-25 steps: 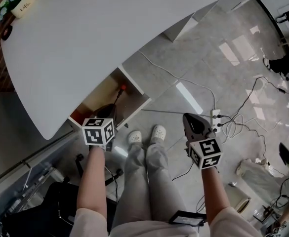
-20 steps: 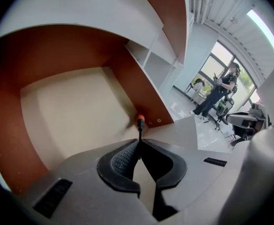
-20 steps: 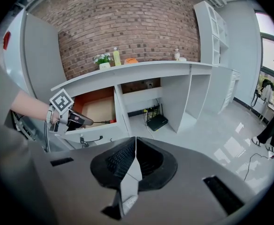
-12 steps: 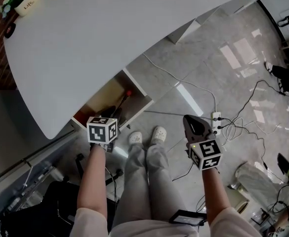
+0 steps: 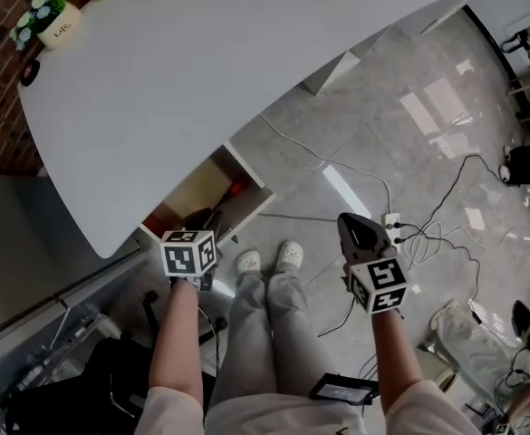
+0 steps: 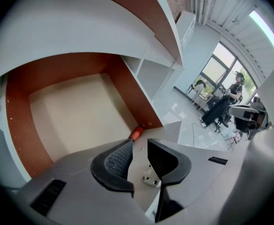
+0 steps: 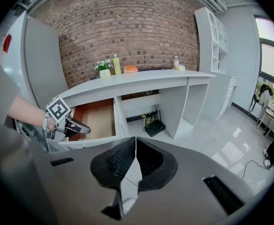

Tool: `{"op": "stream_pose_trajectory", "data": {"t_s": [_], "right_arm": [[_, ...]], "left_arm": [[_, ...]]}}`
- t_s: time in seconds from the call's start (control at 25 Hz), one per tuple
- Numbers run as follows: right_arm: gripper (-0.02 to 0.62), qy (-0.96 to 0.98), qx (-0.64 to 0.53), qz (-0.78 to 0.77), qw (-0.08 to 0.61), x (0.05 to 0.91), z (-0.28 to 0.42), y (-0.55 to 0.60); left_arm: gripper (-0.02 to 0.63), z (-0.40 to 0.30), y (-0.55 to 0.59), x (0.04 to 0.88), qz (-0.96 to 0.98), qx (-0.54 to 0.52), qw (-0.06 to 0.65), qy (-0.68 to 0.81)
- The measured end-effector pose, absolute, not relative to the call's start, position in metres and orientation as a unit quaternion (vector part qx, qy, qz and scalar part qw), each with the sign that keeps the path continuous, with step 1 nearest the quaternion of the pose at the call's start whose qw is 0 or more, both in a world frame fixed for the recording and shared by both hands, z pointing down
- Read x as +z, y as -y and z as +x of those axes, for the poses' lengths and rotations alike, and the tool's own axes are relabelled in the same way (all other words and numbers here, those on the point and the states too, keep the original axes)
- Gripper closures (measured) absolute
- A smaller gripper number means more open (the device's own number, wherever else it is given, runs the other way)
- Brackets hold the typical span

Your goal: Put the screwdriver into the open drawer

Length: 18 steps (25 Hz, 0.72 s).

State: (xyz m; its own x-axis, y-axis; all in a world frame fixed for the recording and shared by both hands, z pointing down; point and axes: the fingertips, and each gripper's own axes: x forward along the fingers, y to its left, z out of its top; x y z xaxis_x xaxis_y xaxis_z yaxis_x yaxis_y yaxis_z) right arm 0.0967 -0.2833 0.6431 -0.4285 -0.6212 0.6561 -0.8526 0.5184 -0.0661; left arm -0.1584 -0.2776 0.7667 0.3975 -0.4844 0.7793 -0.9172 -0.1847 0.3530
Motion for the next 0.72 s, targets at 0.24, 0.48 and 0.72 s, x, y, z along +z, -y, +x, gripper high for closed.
{"op": "stream_pose_trajectory", "data": {"t_s": [0.24, 0.48, 0.72], "right_arm": [[0.575, 0.822, 0.195, 0.456, 0.28, 0.609, 0.1, 0.287], [0.575, 0.825, 0.184, 0.463, 0.266, 0.572, 0.101, 0.292], [0.575, 0.825, 0.172, 0.473, 0.259, 0.538, 0.107, 0.297]], "left_arm": [[0.523, -0.159, 0.271, 0.733, 0.728, 0.267, 0.398, 0.491], [0.579, -0.159, 0.265, 0.694, 0.733, 0.259, 0.373, 0.506], [0.594, -0.167, 0.268, 0.651, 0.73, 0.25, 0.338, 0.538]]}}
